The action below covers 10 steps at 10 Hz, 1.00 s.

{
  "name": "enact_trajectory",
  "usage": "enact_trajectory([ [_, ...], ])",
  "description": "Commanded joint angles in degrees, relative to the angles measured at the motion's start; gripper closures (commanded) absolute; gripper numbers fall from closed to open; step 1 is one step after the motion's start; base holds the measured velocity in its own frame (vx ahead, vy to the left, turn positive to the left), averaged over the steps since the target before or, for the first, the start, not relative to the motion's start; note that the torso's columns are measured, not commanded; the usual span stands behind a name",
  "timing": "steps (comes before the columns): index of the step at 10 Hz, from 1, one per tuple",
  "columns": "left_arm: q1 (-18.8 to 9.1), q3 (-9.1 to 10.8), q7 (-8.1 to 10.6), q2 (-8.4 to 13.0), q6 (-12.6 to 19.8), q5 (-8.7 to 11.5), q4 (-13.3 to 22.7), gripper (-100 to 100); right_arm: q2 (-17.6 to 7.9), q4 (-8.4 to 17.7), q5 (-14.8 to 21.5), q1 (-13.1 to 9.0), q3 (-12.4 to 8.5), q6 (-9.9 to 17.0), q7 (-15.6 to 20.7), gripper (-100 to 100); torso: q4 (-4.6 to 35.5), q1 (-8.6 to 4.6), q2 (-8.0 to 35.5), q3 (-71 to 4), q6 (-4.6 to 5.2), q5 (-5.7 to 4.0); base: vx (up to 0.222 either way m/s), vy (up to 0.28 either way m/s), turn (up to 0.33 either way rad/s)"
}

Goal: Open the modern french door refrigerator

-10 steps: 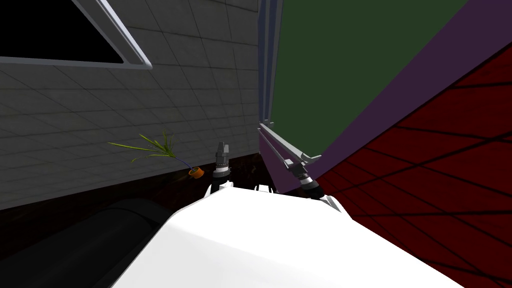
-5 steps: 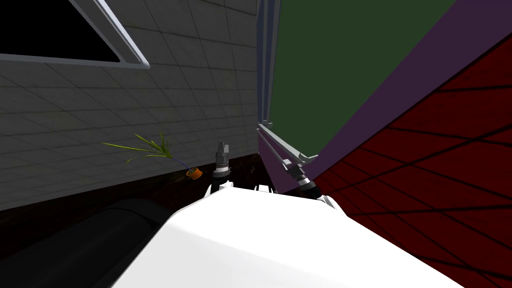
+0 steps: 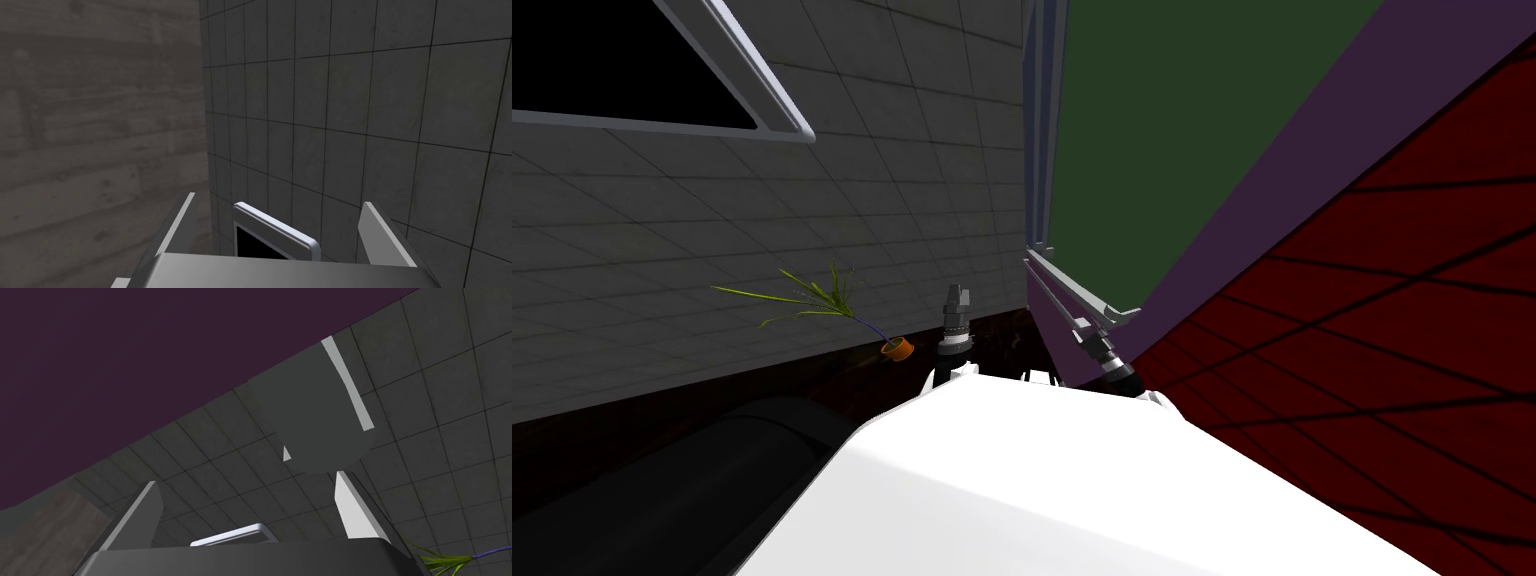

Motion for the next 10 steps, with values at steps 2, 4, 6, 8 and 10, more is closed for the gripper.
enact_trajectory([
  [2,0.0,0.0,0.0,0.0,0.0,0.0,0.0,0,0.5,2.5,2.1,0.7,-0.7,0.9,4.0,-100,-0.1,-0.19,-0.2,-0.1,0.13,-0.03,-0.007,-0.019,-0.031],
  [4,0.0,0.01,0.0,0.0,0.0,0.0,0.0,0,2.9,4.3,4.3,0.6,-0.6,0.7,8.0,-100,0.5,0.37,0.3,0.1,-0.25,0.18,0.006,-0.052,-0.072],
  [6,0.0,0.0,0.0,0.0,0.0,0.0,0.0,0,6.1,5.7,6.0,0.5,-0.4,0.5,11.1,-100,0.6,0.77,0.6,0.3,-0.4,0.25,-0.004,-0.04,-0.022],
  [8,0.0,0.0,0.0,0.0,0.0,0.0,0.0,0,9.6,6.6,7.0,0.4,-0.3,0.3,13.0,-100,0.7,0.93,0.8,0.3,-0.41,0.33,-0.007,-0.025,-0.028],
  [10,0.0,0.0,0.0,0.0,0.0,0.0,0.0,0,12.5,7.0,7.4,0.4,-0.3,0.3,13.8,-100,0.8,1.06,0.9,0.4,-0.43,0.39,0.006,-0.017,-0.012],
])
